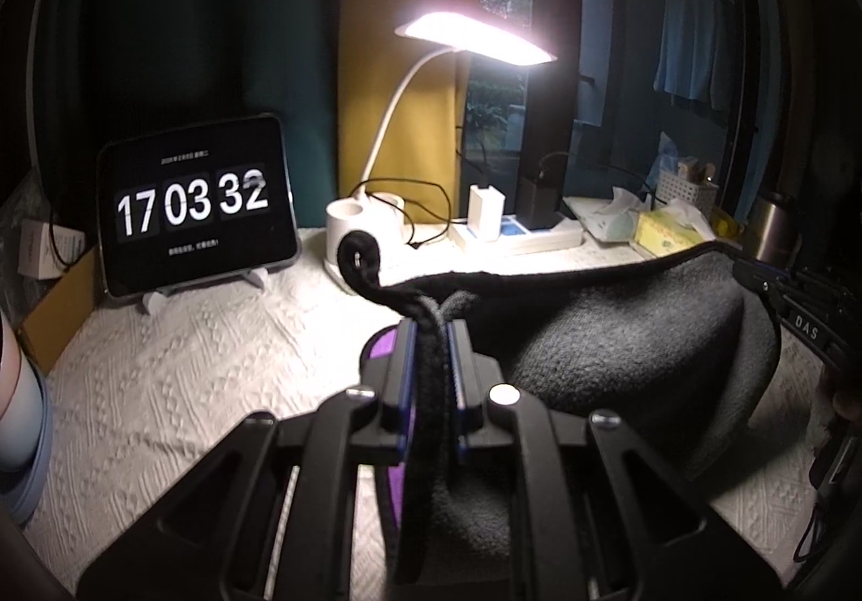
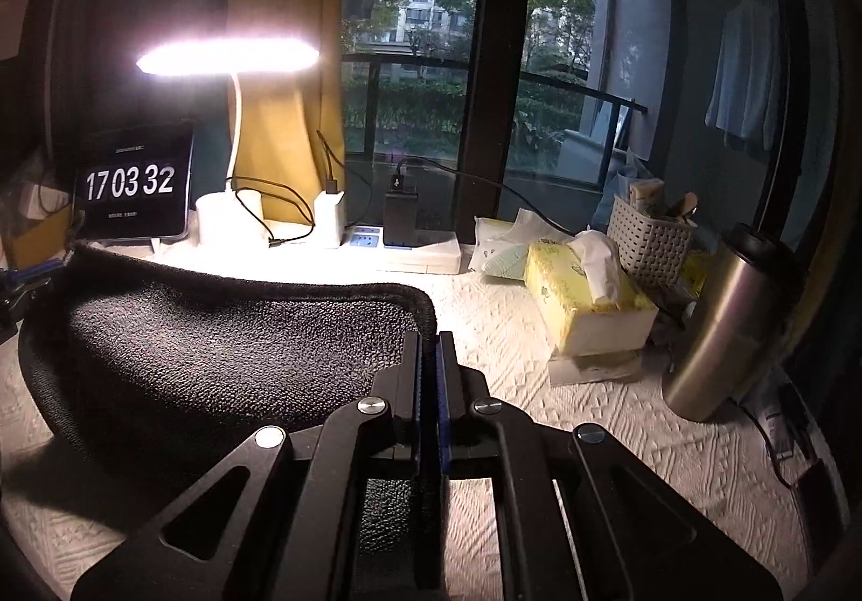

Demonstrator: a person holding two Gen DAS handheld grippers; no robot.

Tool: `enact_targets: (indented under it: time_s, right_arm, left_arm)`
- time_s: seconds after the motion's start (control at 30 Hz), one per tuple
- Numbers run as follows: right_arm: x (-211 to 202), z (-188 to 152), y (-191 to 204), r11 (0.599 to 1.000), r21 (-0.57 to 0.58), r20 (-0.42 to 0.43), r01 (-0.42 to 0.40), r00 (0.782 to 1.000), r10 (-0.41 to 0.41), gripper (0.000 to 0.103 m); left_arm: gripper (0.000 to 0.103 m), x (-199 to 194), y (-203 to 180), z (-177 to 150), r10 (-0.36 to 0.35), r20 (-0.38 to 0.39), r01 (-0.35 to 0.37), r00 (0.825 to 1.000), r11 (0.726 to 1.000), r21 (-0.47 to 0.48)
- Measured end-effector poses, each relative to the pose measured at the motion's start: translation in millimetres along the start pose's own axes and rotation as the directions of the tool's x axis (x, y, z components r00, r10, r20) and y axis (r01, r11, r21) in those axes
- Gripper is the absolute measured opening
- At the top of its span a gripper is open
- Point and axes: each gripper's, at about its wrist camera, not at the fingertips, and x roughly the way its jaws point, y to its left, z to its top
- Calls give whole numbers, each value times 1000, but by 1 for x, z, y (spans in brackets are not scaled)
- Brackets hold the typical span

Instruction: Fold towel

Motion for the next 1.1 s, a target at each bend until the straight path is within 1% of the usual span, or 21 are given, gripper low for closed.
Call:
enact_targets:
  time_s: [0.2, 0.8, 0.93, 1.1]
  right_arm:
    - [12, 4, 0, 1000, -2, -3, 10, 1000, -10, 5]
    - [48, 18, 2, 999, -15, 7, 41, 999, -40, 5]
    - [56, 18, 2, 999, -13, -3, 40, 999, -40, 5]
    - [66, 18, 3, 999, -10, -15, 42, 999, -42, 5]
  left_arm:
    - [12, 7, 0, 2, 6, 25, -6, 1000, 1000, 3]
    - [12, 39, 7, 16, 6, 44, -5, 999, 1000, -12]
    - [12, 50, 11, 17, 1, 23, 0, 1000, 1000, -25]
    - [12, 70, 17, 16, -4, -32, 3, 999, 999, -42]
